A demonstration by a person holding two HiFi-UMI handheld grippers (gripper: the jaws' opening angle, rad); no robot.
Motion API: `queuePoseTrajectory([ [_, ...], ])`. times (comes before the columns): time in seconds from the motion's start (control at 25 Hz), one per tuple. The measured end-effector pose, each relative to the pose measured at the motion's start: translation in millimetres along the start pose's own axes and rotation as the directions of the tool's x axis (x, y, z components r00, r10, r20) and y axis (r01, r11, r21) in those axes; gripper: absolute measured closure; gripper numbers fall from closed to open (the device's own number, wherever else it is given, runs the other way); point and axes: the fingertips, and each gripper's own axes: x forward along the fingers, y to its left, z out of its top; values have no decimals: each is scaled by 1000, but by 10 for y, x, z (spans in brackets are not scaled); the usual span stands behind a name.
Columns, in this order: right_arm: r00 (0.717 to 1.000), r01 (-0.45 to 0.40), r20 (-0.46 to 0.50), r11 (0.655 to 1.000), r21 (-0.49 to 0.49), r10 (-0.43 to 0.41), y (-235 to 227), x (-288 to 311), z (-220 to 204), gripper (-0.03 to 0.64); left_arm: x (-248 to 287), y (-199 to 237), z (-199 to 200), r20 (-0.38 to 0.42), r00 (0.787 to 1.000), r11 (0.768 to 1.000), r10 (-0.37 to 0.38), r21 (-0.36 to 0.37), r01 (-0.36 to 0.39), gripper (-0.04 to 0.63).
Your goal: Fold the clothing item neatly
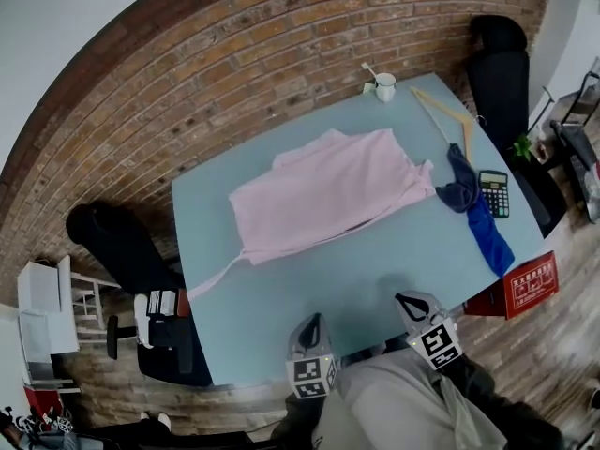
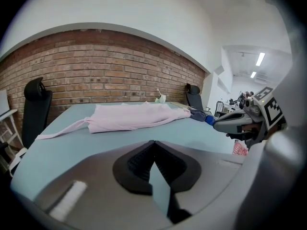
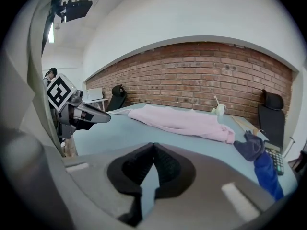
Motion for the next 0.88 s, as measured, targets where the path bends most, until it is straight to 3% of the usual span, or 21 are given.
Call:
queuePoseTrajectory([
  [0.32,1000,15,-14,999,33,-14,82,-31,-49,615,-76,-25,-106,-13,999,1000,-29,9,29,588],
  [0.88,997,-84,-6,995,-51,83,242,287,195,615,-173,292,-104,12,996,996,87,-22,-87,588],
])
